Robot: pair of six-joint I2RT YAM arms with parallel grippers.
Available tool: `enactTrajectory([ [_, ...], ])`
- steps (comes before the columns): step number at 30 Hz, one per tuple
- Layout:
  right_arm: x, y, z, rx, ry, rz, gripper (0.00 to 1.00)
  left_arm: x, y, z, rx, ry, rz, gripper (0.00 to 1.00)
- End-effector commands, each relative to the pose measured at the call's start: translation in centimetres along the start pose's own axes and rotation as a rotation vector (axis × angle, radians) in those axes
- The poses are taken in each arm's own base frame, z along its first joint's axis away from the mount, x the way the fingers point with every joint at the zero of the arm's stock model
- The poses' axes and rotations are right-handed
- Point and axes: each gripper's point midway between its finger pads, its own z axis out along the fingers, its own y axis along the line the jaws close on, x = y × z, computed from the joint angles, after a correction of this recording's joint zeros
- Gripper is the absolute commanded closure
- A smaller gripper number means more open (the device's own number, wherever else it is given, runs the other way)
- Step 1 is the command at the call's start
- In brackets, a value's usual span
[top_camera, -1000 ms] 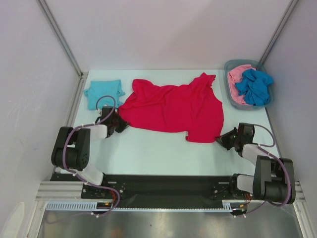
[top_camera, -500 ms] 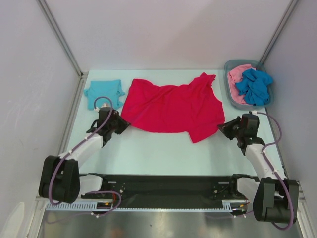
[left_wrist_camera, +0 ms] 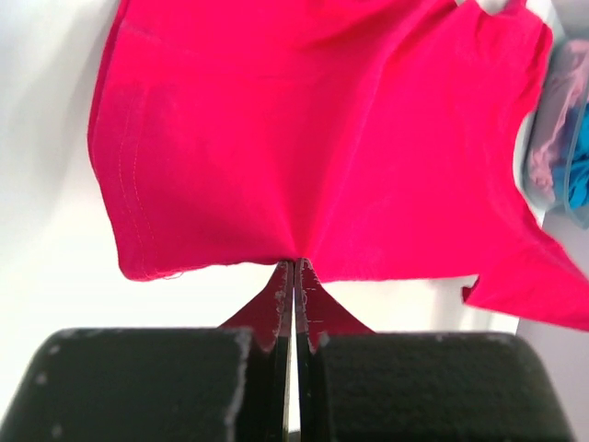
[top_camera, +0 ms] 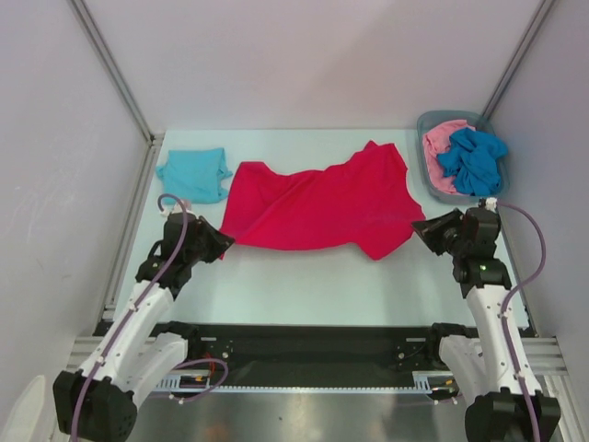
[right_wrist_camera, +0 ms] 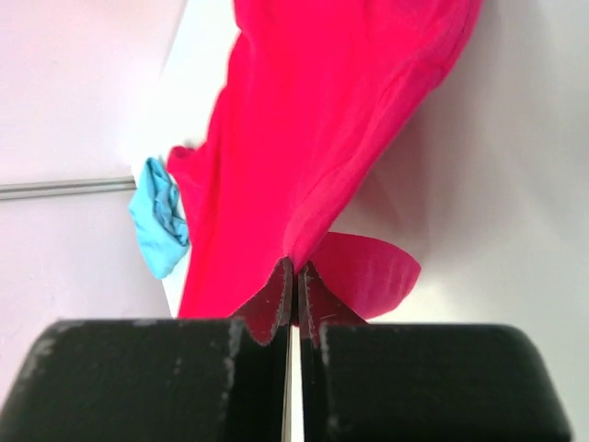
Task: Fold and stack the t-shirts
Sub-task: Flatten the tshirt out
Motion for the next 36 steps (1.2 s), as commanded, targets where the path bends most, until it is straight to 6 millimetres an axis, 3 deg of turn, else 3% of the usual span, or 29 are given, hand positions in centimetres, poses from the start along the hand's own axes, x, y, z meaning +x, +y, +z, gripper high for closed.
enactTrajectory([
  [1, -0.9, 2.8, -2.8, -0.047, -0.025, 0.0, 1.0, 0.8, -0.4, -2.4, 0.013, 0.02, 0.04, 1.0],
  [9, -2.2, 6.5, -6.3, -0.104, -0.075, -0.026, 1.0, 2.1, -1.9, -6.2, 0.049, 0.08, 0.063, 1.0],
  [10, -2.1, 7.0, -6.8, -0.116, -0.079, -0.033, 1.0, 1.5, -2.8, -6.8, 0.069, 0.053, 0.068, 1.0],
  [11, -2.5, 7.5, -7.3, -0.129, -0.097, -0.035, 1.0, 2.2, -3.8, -7.4, 0.1, 0.068, 0.076, 1.0],
  [15, -2.7, 8.4, -7.7, -0.152, -0.104, -0.035, 1.0, 3.5, -5.2, -7.3, 0.109, 0.117, 0.094, 1.0],
  [18, -3.0, 8.9, -8.0, -0.159, -0.117, -0.048, 1.0, 2.9, -6.5, -7.7, 0.126, 0.087, 0.116, 1.0],
  [27, -3.3, 9.0, -7.9, -0.165, -0.127, -0.068, 1.0, 2.0, -6.6, -8.4, 0.129, 0.041, 0.139, 1.0],
  [32, -4.4, 11.0, -9.3, -0.203, -0.166, -0.109, 1.0, 0.3, -8.2, -10.6, 0.166, -0.007, 0.155, 1.0],
  [33, -4.5, 11.3, -9.5, -0.211, -0.171, -0.118, 1.0, -0.8, -9.1, -11.5, 0.179, -0.048, 0.156, 1.0],
  [36, -5.3, 12.8, -11.0, -0.243, -0.206, -0.149, 1.0, -1.5, -10.8, -13.7, 0.224, -0.075, 0.175, 1.0],
])
